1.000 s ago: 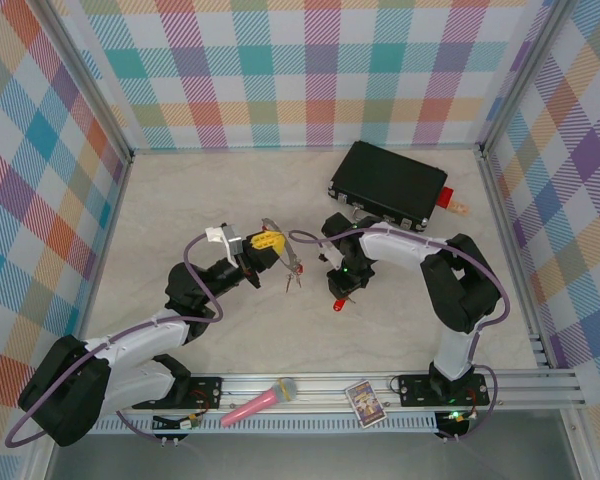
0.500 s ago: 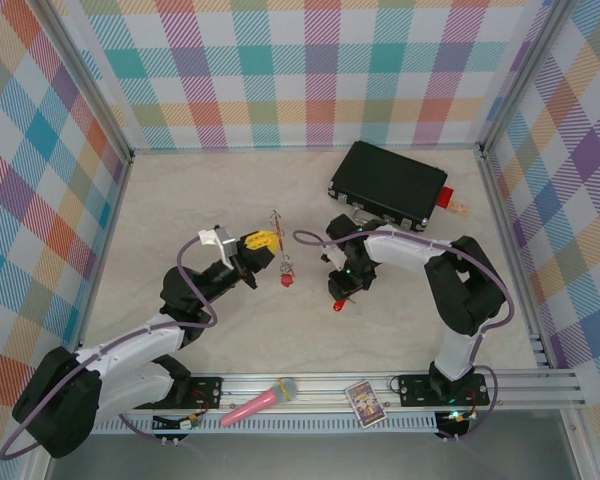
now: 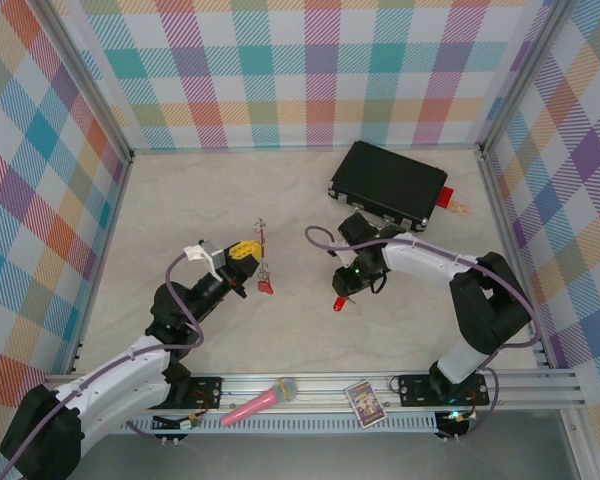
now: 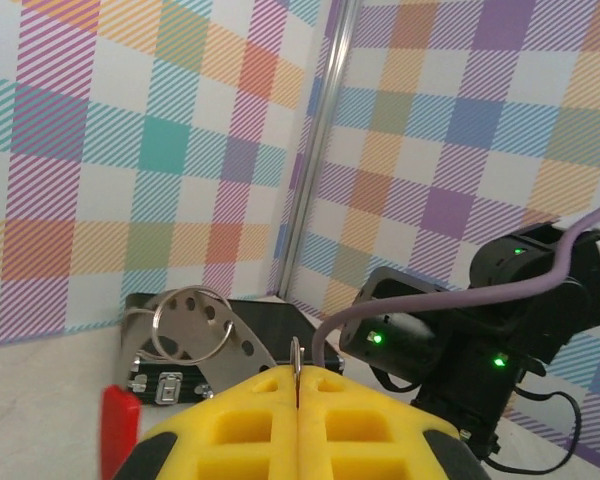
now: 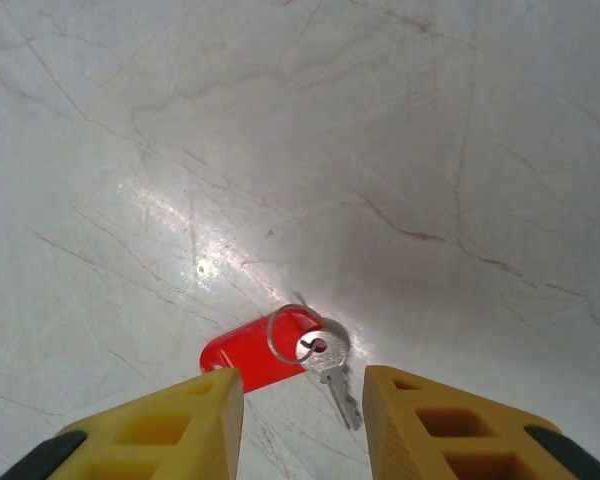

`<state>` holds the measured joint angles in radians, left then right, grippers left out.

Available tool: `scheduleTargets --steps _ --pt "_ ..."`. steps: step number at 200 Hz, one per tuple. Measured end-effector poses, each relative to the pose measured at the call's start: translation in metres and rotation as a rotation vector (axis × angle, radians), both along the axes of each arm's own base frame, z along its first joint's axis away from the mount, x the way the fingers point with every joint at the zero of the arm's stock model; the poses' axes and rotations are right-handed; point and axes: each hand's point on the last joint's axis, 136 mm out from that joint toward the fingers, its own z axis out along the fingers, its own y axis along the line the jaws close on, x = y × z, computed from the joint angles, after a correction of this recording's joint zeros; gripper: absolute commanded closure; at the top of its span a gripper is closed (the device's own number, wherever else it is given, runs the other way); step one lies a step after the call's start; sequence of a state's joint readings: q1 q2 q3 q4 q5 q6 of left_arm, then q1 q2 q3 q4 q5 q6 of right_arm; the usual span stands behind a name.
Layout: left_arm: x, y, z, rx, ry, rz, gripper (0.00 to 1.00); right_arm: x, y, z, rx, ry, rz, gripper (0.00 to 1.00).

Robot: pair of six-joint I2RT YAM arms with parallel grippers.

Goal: Put the keys on the keyring

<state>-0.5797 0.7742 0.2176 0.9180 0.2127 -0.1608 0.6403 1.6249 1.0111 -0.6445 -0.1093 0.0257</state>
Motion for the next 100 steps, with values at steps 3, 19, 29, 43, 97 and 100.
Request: scheduleTargets --steps 3,19,29,43,97,100 --pt "0.001 0.000 -0.001 0.002 0.002 0.002 1.00 -0.001 0.001 -0.001 -0.001 -0.001 0.004 0.64" --pt "0.003 -0.001 -0.005 0.011 0.015 0.002 1.00 -0.005 0.005 -0.002 -0.008 -0.007 0.025 0.64" --pt "0.004 -0.003 -0.009 0.018 0.025 0.002 1.00 -0.006 0.007 -0.002 -0.009 -0.014 0.032 0.64" --pt "0.006 -0.005 -0.014 0.028 0.038 -0.002 1.00 -0.007 0.008 -0.002 -0.012 -0.020 0.040 0.65" --pt "0.007 -0.006 -0.016 0.033 0.044 -0.006 1.00 -0.009 0.003 -0.015 -0.078 -0.002 0.058 0.64" --pt "0.007 -0.006 -0.016 0.033 0.044 -0.006 1.00 -0.009 0.003 -0.015 -0.080 -0.001 0.059 0.64"
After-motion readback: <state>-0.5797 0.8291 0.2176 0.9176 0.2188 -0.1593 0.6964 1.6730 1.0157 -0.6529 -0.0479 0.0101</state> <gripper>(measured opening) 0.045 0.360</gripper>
